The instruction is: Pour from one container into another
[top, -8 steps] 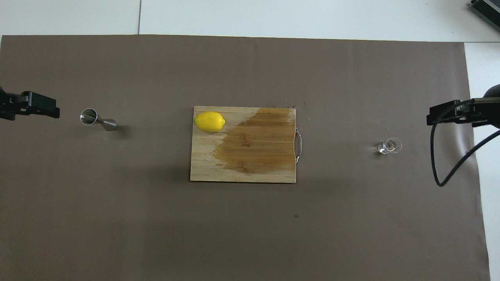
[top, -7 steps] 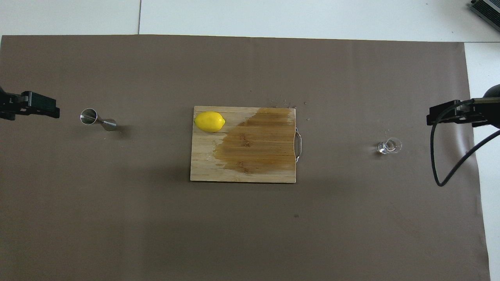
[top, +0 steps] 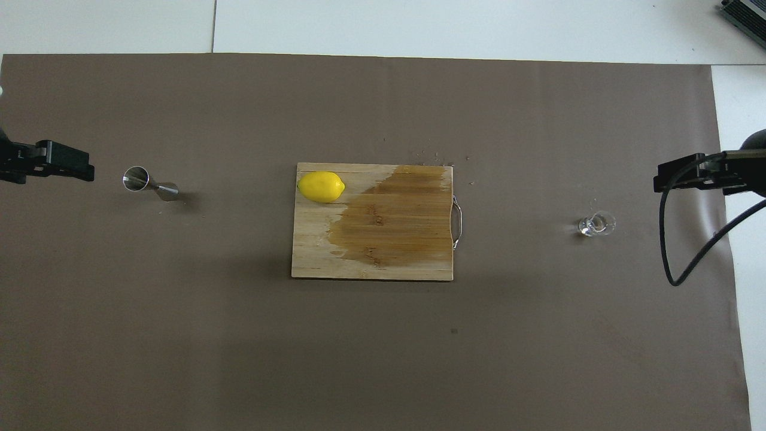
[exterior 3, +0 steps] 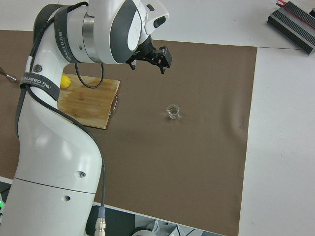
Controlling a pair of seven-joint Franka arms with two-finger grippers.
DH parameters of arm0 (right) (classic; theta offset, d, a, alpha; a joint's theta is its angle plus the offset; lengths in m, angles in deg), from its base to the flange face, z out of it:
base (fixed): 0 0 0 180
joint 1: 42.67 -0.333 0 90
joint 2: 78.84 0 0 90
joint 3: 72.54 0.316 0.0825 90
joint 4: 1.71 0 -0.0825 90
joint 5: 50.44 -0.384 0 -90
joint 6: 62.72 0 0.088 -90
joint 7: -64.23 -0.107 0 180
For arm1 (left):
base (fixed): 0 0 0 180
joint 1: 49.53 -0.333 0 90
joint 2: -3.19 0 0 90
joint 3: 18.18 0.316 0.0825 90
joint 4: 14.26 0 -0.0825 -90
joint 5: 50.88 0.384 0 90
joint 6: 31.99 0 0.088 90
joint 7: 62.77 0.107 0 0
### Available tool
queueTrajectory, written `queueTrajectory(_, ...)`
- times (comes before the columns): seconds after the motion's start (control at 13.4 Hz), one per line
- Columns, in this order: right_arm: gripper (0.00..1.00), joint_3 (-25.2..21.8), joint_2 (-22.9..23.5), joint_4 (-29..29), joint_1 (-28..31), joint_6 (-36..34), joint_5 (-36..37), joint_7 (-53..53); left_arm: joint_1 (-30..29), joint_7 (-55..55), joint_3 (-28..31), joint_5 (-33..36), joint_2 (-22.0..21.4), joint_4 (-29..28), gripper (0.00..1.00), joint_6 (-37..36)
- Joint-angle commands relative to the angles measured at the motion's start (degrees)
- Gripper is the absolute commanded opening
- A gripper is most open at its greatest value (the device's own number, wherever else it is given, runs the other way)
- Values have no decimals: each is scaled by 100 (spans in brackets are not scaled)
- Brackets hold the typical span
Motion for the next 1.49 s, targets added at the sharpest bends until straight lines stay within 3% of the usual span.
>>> queueTrajectory(0.0,100,-5,-152,-179,42,46,-144,60,63,36,30,78,-199,-208,100,0)
queueTrajectory(0.22,100,-5,-152,-179,42,46,-144,60,-16,27,38,-88,-173,-130,100,53)
queueTrajectory(0.52,100,-5,-152,-179,42,46,-144,60,-235,-357,126,-1070,-112,-33,100,-386)
queueTrajectory(0.97,100,-5,-152,-179,42,46,-144,60,-1052,-2466,100,-3162,1091,1153,100,-1405)
queueTrajectory(1.12,100,-5,-152,-179,42,46,-144,60,-1360,-3309,30,-3734,1382,1207,100,-1555)
queueTrajectory(1.41,100,-5,-152,-179,42,46,-144,60,-1466,-5032,91,-4912,1558,1145,100,-1661)
